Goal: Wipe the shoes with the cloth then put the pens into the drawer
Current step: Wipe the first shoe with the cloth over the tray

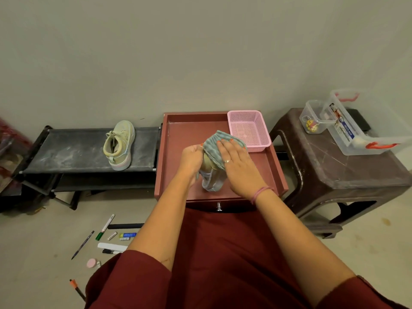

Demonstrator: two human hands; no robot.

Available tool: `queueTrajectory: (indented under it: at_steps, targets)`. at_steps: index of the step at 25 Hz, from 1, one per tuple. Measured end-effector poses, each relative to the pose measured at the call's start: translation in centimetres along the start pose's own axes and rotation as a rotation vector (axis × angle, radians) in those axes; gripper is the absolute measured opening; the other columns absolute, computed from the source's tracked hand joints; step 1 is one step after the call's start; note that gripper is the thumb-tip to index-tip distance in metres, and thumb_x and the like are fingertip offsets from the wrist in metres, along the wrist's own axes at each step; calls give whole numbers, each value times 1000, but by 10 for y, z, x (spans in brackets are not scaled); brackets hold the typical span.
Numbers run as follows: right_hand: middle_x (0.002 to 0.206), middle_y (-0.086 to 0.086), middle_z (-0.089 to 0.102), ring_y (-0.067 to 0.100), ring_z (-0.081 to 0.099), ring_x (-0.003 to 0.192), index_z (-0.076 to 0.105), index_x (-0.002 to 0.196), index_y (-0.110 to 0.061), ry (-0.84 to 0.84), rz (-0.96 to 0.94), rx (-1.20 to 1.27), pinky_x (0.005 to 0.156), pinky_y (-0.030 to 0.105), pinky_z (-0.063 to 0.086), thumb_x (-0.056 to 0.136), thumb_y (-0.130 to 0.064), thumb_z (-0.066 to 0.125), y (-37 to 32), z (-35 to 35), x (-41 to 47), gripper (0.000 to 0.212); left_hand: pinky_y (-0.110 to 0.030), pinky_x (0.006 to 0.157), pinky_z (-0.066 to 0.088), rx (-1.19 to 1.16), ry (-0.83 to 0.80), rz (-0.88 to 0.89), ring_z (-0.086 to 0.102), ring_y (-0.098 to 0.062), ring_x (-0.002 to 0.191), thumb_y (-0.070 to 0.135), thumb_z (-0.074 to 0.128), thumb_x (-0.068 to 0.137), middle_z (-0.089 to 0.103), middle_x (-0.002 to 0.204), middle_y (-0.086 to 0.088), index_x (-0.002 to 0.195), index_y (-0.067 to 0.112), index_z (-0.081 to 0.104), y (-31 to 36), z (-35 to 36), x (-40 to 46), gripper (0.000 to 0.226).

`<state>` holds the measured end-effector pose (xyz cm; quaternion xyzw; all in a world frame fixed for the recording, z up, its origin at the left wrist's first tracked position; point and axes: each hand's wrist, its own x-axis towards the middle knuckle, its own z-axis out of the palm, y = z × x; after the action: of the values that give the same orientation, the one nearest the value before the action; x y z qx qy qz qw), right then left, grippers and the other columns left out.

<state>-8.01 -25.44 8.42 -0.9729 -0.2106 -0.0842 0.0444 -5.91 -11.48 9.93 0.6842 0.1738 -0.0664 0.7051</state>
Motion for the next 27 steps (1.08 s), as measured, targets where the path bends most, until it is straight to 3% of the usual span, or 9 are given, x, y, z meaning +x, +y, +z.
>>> queueTrajectory:
  at_steps: [2, 4, 6, 9, 12, 17, 20, 24, 27]
  targets:
    - [149, 11, 31, 29, 30, 137, 26, 148, -13, -251, 21, 405, 116, 38, 24, 83, 3, 44, 16, -13, 17, 70, -15, 44, 42, 21, 1, 17, 51, -11, 55, 13, 42, 101, 57, 66, -3, 74, 13, 56, -3, -4, 1, 31]
    - [132, 10, 51, 27, 57, 106, 37, 141, -27, -476, 168, 924, 86, 37, 52, 83, 9, 42, 35, -29, 20, 69, -21, 52, 45, 39, -23, 25, 51, -11, 61, 17, 41, 102, 58, 71, -2, 83, 12, 59, -7, -8, 1, 27]
    - [119, 8, 60, 24, 64, 84, 40, 140, -25, -489, 277, 1136, 63, 25, 52, 82, 15, 35, 33, -40, 15, 71, -26, 59, 44, 46, -26, 33, 51, -12, 64, 17, 40, 103, 58, 73, -3, 86, 12, 60, -10, -11, 3, 26]
    - [152, 7, 28, 11, 36, 136, 21, 149, -15, -345, 41, 566, 110, 22, 30, 83, 6, 47, 2, -39, 3, 74, -24, 49, 42, 15, -46, 17, 51, -15, 56, 11, 40, 101, 57, 67, -5, 79, 12, 57, -7, -17, 5, 27]
    - [157, 7, 15, 28, 8, 145, 17, 149, -10, -154, -137, 176, 119, 43, 9, 81, -11, 47, -13, -28, -10, 75, -17, 37, 39, 13, -76, 8, 54, -14, 46, 7, 41, 99, 60, 61, -6, 80, 9, 60, -10, -23, 5, 28]
    - [145, 9, 38, 25, 40, 130, 30, 147, -17, -340, 37, 643, 107, 31, 34, 83, 2, 50, 20, -30, 22, 69, -27, 54, 42, 20, -55, 23, 50, -18, 61, 18, 41, 102, 57, 69, -6, 79, 12, 56, -17, -22, 11, 28]
    - [118, 18, 59, 28, 55, 73, 36, 140, -33, -534, 192, 989, 54, 31, 48, 79, 14, 35, 33, -34, 20, 77, -22, 54, 46, 18, -50, 19, 53, -11, 63, 18, 39, 103, 61, 75, -4, 94, 8, 62, -15, -16, 4, 27]
    - [131, 9, 52, 43, 61, 96, 39, 140, -35, -428, 207, 1031, 77, 55, 53, 75, 11, 37, 38, -20, 8, 80, -29, 63, 45, 44, -162, -35, 55, -16, 71, 21, 46, 96, 63, 83, -9, 97, 5, 63, -7, -10, 3, 24]
    - [139, 2, 48, 3, 62, 92, 40, 142, -24, -377, 237, 1036, 72, 19, 52, 78, 19, 36, 37, -22, -5, 77, -33, 75, 49, 162, -302, -54, 60, -21, 80, 21, 46, 97, 67, 96, -15, 103, -2, 65, 3, -3, 5, 31]
